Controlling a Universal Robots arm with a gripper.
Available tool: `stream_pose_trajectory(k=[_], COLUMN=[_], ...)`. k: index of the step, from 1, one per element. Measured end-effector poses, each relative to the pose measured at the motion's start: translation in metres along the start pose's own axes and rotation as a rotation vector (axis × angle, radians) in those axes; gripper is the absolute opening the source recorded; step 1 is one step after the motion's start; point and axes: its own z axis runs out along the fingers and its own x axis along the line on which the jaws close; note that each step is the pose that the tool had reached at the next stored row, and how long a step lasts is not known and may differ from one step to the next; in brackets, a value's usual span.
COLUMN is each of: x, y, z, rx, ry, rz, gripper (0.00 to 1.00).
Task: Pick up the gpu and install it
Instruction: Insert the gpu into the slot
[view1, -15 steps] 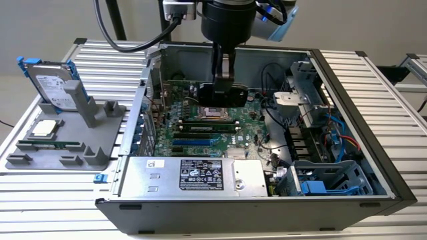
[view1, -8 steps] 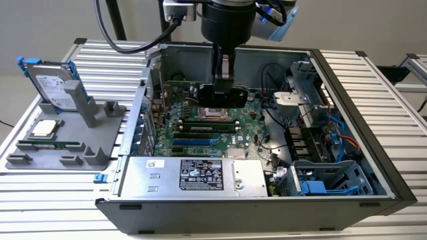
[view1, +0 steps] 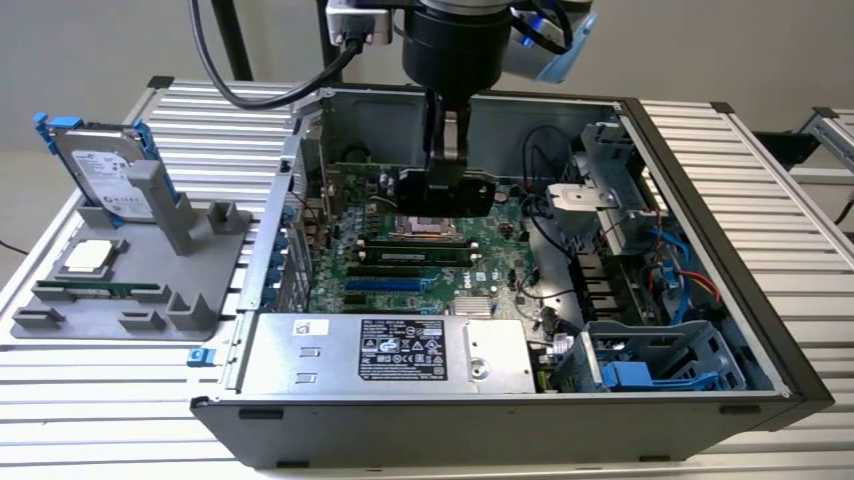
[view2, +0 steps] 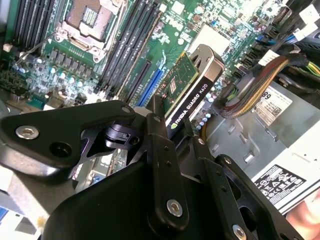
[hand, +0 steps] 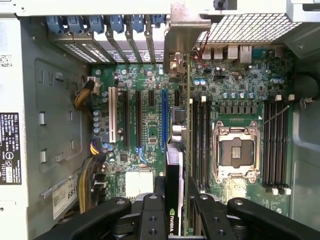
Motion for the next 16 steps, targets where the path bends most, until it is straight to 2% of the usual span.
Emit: stream_pose_trajectory(k=[16], x=[0.0000], y=[0.0000], z=[0.0036], rx=[0.0000], ry=[0.0010], rz=[0.000], gripper=[0.00])
